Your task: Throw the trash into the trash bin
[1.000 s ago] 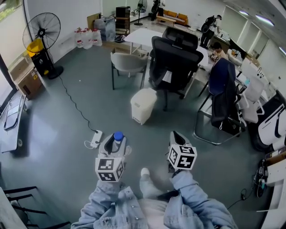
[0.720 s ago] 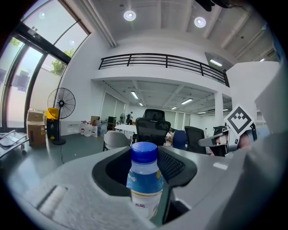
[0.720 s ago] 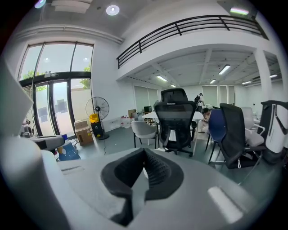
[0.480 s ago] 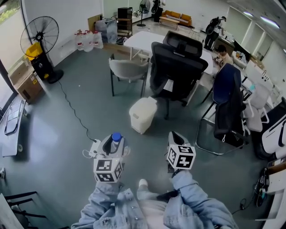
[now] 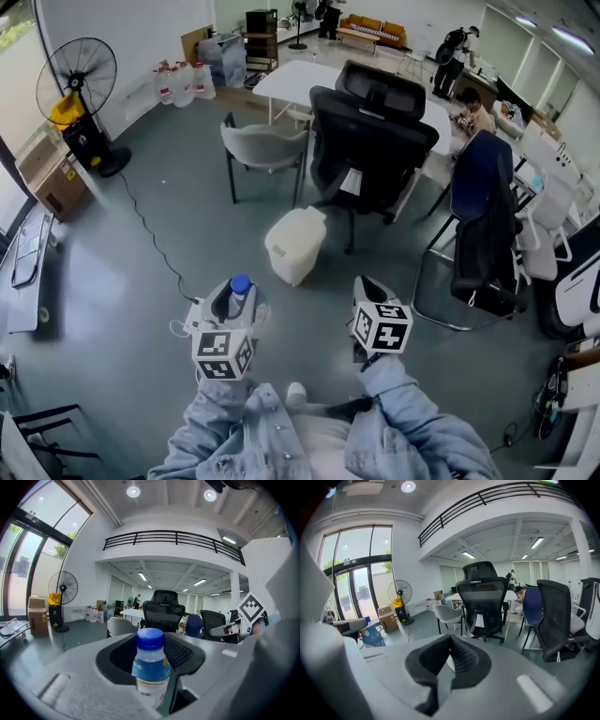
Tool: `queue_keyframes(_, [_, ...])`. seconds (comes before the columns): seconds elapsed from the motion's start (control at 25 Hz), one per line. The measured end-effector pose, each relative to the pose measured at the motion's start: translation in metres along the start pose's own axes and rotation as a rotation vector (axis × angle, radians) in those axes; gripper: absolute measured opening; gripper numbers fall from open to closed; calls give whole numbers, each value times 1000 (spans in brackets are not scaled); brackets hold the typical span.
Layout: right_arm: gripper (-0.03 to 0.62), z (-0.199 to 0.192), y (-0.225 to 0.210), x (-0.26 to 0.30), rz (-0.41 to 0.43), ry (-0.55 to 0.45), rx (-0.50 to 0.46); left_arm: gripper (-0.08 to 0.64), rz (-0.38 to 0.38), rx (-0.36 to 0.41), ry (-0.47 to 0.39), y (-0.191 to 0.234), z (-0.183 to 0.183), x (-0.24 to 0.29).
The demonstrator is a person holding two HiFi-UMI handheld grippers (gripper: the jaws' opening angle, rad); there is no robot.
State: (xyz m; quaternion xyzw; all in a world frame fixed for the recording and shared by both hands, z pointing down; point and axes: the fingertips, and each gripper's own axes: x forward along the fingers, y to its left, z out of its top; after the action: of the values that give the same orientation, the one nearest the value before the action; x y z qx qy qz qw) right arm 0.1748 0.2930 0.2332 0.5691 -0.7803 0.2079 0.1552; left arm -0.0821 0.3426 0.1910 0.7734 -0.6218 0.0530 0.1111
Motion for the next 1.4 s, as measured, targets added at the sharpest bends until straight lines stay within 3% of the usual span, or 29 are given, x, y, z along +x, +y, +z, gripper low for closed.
queue_keyframes(0.36, [3,2,-38,32,-57,24,42,187,-11,-10,19,8,-5,49])
queue_keyframes(0.68, [3,50,-48,85,-103,-13,57,187,-54,-7,-16,36,24,121])
queue_keyframes(1.0, [3,107,-31,149,-144,-20,23,187,-59,-44,-22,102,52,188])
queue_keyframes(1.4, [3,145,11,244,-155,24,10,187,-101,-82,26,183,54,267])
